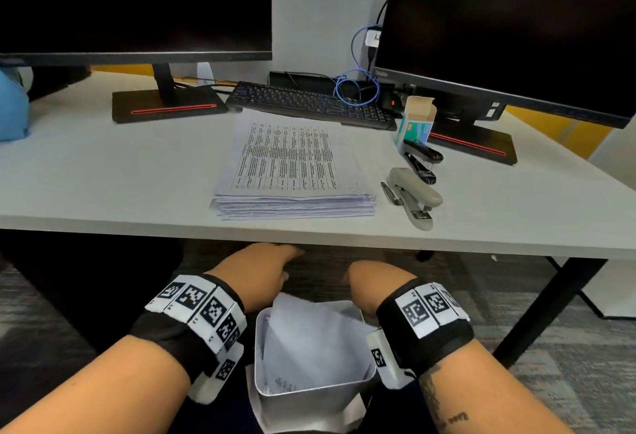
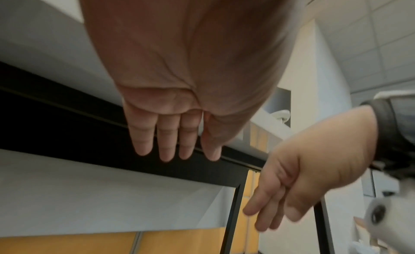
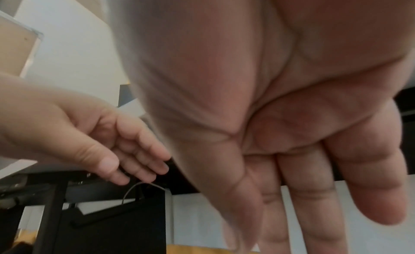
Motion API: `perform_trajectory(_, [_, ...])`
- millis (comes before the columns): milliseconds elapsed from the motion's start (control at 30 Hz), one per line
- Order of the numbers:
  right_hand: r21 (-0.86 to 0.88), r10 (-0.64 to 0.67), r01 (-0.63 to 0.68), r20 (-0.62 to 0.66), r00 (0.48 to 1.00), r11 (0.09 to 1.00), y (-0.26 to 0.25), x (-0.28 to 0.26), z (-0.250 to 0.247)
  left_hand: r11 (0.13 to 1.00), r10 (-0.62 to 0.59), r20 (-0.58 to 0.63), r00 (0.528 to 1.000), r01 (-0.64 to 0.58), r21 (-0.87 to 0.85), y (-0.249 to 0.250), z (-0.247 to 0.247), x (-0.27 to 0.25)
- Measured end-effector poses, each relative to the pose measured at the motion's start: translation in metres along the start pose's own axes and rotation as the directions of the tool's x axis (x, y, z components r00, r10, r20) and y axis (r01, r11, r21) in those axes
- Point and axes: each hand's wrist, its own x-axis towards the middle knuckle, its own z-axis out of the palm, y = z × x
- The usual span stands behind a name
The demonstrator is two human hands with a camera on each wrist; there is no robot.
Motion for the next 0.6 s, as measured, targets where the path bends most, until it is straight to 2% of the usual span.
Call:
perform_trajectory(133, [0.046, -0.051, 0.05, 0.01, 0.999, 0.998, -0.003, -0.012, -0.02, 0.996, 0.06, 0.1, 0.993, -0.053, -0.072, 0.015, -0.022, -0.004])
perform_trajectory(200, [0.098, -0.127, 0.133, -0.069, 0.989, 0.986, 0.001, -0.026, -0.032, 0.985, 0.101, 0.098, 0.99, -0.086, -0.147, 0.024, -0.036, -0.008])
perform_trajectory(267, [0.191, -0.184, 0.215, -0.169, 0.968, 0.958, 0.007, -0.04, -0.045, 0.973, 0.128, 0.008, 0.992, -0.124, -0.194, 0.033, -0.053, -0.011])
perform_trajectory(333, [0.394, -0.196, 0.278, -0.235, 0.952, 0.876, 0.009, -0.054, -0.058, 0.94, 0.116, -0.12, 0.986, -0.148, -0.307, 0.04, -0.07, -0.016])
perform_trajectory(400, [0.568, -0.182, 0.335, -0.31, 0.933, 0.752, 0.01, -0.062, -0.072, 0.906, 0.067, -0.294, 0.954, -0.181, -0.382, 0.044, -0.084, -0.018])
perform_trajectory(433, [0.587, -0.16, 0.373, -0.382, 0.91, 0.718, 0.012, -0.064, -0.079, 0.916, 0.042, -0.387, 0.921, -0.19, -0.352, 0.044, -0.09, -0.016])
perform_trajectory(467, [0.568, -0.122, 0.401, -0.464, 0.877, 0.719, 0.013, -0.063, -0.085, 0.937, 0.022, -0.461, 0.887, -0.179, -0.299, 0.042, -0.094, -0.013])
perform_trajectory(533, [0.469, -0.021, 0.376, -0.602, 0.798, 0.799, 0.019, -0.057, -0.095, 0.976, -0.005, -0.543, 0.84, -0.115, -0.186, 0.035, -0.1, -0.006])
perform_trajectory(600, [0.385, 0.057, 0.273, -0.661, 0.749, 0.882, 0.022, -0.049, -0.1, 0.994, -0.01, -0.525, 0.851, -0.048, -0.097, 0.024, -0.098, 0.004])
